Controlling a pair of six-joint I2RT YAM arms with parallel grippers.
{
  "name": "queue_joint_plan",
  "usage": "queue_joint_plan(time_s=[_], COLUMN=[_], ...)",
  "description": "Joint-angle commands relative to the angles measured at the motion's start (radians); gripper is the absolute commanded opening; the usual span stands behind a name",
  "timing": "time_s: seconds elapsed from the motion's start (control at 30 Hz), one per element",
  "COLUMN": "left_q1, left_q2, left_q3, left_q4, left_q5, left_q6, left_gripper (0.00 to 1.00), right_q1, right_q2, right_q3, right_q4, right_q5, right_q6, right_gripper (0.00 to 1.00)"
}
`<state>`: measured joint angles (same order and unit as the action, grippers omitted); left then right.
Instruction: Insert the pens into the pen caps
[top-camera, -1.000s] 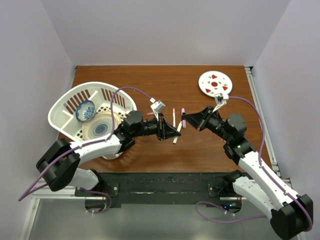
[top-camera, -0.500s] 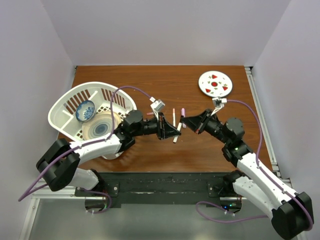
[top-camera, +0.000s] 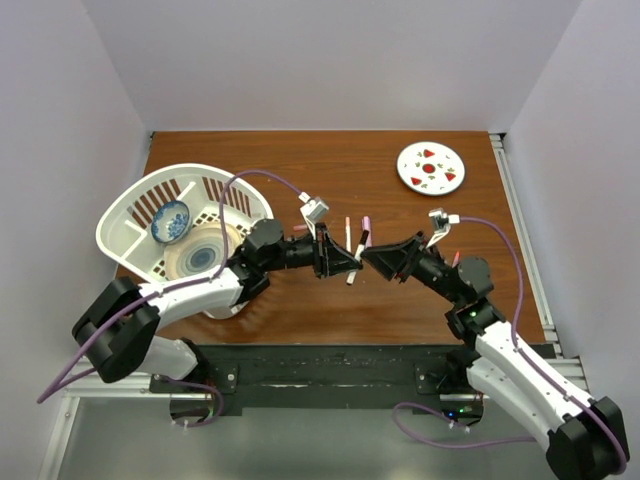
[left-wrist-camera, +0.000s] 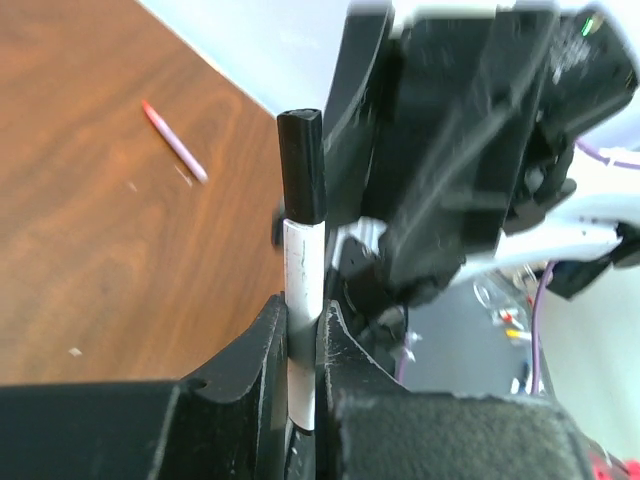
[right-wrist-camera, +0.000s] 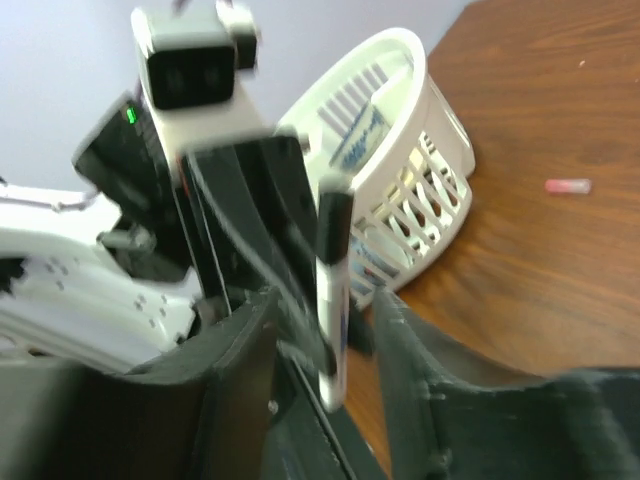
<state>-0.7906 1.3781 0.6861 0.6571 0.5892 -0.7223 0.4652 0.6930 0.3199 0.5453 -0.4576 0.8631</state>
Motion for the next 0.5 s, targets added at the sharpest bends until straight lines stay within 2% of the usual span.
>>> queue_joint_plan(time_s=[0.0,0.03,0.17,0.33,0.47], left_q1=[0.019,0.019,0.017,0.017,0.019], left_q2=[-0.083,-0.096,-0.151,-0.218,-0.244], left_q3=[0.013,-0.005,-0.054,-0.097,-0.115], left_q4=[0.11,0.107,0.096,0.075,0.073], left_q5=[-0.019,-0.017,-0.003,0.011,0.021], left_q6=[0.018,0.021,0.023,0.026,0.023], left_gripper=[0.0,0.0,0.0,0.0,0.0], right_q1=[0.009,0.01,0.01,0.009,0.01], right_q2=[-0.056,-0.062,-0.067,0.014,0.072], right_q3=[0.079,0.096,0.182,0.294,0.349], right_q4=[-0.139,-0.172,-0.246,-0.272,-0.259], right_q5=[-0.007,-0.003,0.023,-0.024,-0.07], right_q6=[-0.001,-0.001,-0.028,-0.081,-0.092], right_gripper=[0.61,0.7,0.78,0.78,0.73])
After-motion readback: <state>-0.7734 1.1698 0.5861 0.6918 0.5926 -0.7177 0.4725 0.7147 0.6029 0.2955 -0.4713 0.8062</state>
